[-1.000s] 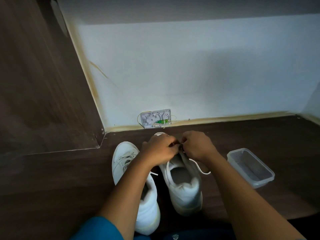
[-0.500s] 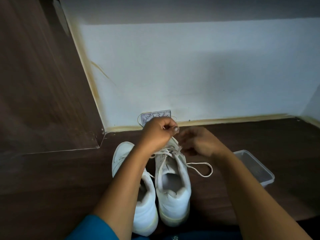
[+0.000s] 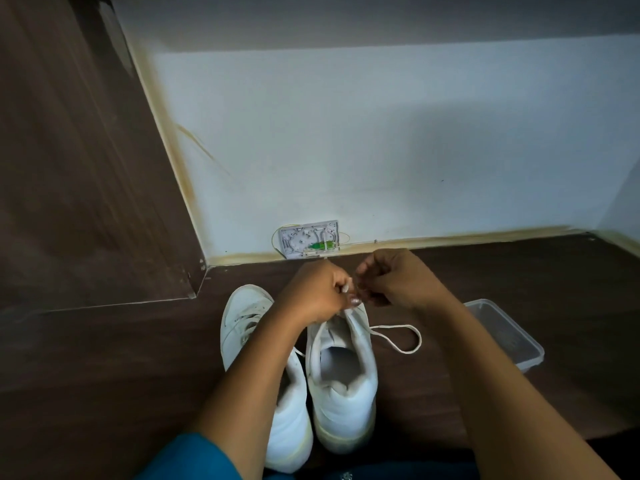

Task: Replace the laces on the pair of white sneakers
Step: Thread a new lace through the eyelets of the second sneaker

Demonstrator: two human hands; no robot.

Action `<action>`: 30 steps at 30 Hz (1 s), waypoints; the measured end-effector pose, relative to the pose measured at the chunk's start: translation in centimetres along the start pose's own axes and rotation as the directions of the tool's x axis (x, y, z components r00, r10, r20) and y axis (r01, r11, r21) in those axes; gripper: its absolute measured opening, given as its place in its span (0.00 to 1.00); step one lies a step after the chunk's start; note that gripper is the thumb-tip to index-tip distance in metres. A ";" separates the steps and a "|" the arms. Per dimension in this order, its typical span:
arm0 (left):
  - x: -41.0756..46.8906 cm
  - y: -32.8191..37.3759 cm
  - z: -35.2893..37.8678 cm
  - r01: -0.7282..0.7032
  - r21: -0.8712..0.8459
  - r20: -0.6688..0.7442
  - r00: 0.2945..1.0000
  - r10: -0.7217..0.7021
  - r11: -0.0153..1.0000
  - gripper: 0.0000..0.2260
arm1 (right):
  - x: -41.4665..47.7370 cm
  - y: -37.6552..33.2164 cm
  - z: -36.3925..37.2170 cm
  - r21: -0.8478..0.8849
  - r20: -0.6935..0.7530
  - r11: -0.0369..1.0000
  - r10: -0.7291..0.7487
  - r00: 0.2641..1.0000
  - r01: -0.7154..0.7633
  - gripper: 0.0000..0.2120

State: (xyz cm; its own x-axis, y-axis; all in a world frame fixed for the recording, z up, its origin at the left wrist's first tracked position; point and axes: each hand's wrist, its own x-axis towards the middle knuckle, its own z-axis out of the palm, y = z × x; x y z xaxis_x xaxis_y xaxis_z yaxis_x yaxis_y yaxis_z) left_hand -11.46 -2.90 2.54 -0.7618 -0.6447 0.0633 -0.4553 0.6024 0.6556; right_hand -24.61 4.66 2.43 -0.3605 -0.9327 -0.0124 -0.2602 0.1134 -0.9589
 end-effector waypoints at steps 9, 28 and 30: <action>0.2 0.3 -1.1 -0.058 -0.581 -0.189 0.980 -0.065 0.812 0.12 | 0.1 0.1 0.9 0.002 -0.086 0.984 -0.177 0.980 0.178 0.10; -0.1 -0.7 -0.3 0.099 -0.285 0.016 0.995 -0.098 0.953 0.09 | 0.2 0.7 0.9 -0.485 0.108 0.871 -0.034 0.994 0.083 0.04; -0.2 -0.7 0.0 0.117 -0.210 0.119 0.988 -0.094 0.971 0.06 | -0.2 0.4 0.8 -0.469 0.074 0.882 -0.024 0.997 0.056 0.06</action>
State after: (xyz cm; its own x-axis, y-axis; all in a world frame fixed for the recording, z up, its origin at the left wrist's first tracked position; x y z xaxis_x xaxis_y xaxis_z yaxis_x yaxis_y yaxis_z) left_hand -10.99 -3.19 2.02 -0.7654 -0.6374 -0.0886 -0.4347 0.4106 0.8015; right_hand -23.91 4.63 1.83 -0.2866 -0.9580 -0.0102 -0.6696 0.2079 -0.7130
